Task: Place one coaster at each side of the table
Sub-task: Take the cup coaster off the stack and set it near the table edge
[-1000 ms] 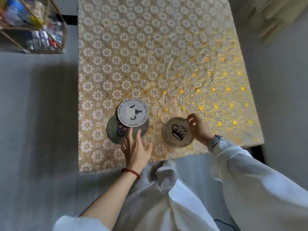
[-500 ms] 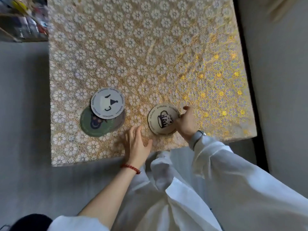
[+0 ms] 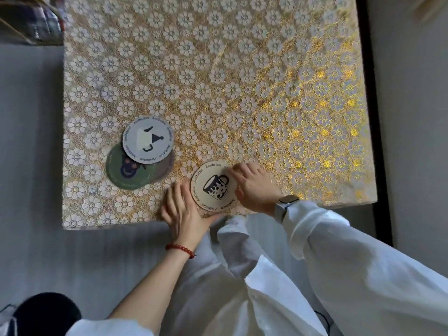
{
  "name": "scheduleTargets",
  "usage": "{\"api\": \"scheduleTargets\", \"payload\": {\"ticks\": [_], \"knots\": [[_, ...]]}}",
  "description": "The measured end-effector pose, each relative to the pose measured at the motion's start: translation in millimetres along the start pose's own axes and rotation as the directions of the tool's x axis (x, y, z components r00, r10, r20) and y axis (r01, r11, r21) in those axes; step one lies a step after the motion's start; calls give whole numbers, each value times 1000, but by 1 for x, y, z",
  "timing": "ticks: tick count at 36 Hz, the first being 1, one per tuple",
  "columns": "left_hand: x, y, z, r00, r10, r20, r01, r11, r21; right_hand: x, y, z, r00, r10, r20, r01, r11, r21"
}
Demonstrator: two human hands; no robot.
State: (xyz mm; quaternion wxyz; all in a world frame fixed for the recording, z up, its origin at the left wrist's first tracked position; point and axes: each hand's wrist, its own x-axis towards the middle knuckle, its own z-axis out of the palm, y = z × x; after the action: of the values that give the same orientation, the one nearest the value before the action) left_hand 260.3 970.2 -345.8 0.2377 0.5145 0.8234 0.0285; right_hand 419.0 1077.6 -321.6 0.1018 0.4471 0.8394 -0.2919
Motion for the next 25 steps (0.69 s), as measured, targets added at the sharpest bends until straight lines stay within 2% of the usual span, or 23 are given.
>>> {"api": "scheduleTargets", "payload": {"ticks": [4, 8, 13, 16, 22, 25], "knots": [[10, -8, -4, 995, 100, -4, -100, 995, 18, 0, -1, 8, 998, 61, 16, -61, 998, 24], [27, -10, -17, 978, 205, 31, -206, 979, 2, -5, -3, 7, 986, 157, -63, -144, 974, 174], [55, -6, -33, 948, 301, 106, -304, 953, 5, 0, -3, 2, 972, 227, -53, -201, 931, 305], [63, -9, -33, 936, 323, 142, -329, 944, 21, 2, -4, 5, 948, 308, -76, -266, 902, 340], [59, -21, -27, 945, 327, 18, -324, 942, -84, -13, -8, 17, 928, 362, -94, -307, 881, 360], [54, -21, -25, 938, 338, 79, -331, 939, -92, -17, -11, 22, 923, 361, -130, -302, 892, 335]]}}
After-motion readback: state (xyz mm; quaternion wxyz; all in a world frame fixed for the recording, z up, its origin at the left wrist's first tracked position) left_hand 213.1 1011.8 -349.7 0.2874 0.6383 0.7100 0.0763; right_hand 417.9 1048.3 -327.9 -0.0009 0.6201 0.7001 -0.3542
